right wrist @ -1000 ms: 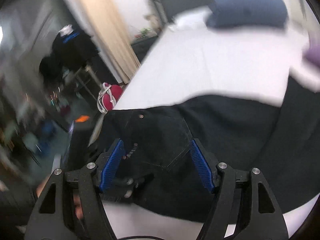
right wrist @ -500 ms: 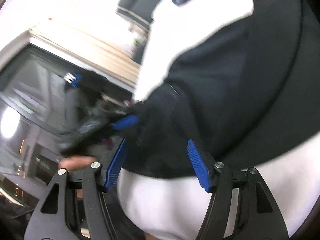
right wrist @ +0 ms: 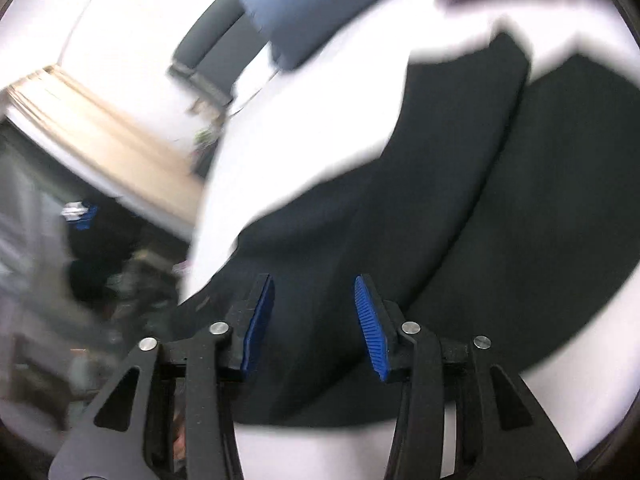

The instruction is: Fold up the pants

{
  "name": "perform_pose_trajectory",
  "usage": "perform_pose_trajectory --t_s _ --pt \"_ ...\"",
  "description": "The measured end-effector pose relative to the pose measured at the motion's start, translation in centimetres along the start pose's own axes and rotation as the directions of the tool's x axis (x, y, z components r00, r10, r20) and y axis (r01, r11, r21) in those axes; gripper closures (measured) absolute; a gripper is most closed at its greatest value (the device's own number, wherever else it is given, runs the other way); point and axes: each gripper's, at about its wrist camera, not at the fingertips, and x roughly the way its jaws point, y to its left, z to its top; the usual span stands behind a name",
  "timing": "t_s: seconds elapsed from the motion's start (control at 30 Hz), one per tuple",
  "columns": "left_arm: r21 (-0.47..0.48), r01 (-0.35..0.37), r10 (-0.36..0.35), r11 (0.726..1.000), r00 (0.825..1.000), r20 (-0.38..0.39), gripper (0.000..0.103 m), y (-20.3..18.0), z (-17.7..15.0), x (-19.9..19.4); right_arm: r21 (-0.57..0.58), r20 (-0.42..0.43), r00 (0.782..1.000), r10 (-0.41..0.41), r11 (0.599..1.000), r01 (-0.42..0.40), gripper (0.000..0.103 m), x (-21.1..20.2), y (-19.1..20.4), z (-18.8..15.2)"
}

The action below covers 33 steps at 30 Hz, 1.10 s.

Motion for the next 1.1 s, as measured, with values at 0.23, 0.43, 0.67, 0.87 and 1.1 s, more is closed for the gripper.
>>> perform_pose_trajectory --t_s 0.23,0.43,0.67,0.87,1.1 --pt "-0.007 0.027 -0.027 1.0 1.0 0.002 0.002 0.3 0.0 0.0 -0.096 0.002 0.931 -0.365 0.927 0.364 0.045 8.5 1.4 12.8" --pt "0.004 0.026 -0.026 1.0 1.0 0.004 0.002 0.6 -0.2 -0.3 -0.129 -0.067 0.814 -0.577 0.814 0.567 0.045 18.0 0.6 15.9" --pt "-0.001 0.042 -0.042 0.999 0.999 -0.001 0.002 0.7 -0.1 -0.1 -0.126 -0.086 0.73 -0.678 0.734 0.667 0.038 24.4 -1.8 16.9" --pt "0.005 0.034 -0.034 0.999 0.999 -0.001 0.002 0.6 -0.2 -0.1 -0.102 -0.074 0.754 -0.653 0.757 0.645 0.081 24.6 -3.9 18.3" --pt "0.005 0.032 -0.032 0.999 0.999 -0.007 0.002 0.3 -0.2 -0.1 0.173 0.062 0.895 -0.441 0.888 0.425 0.099 15.1 -8.0 19.2"
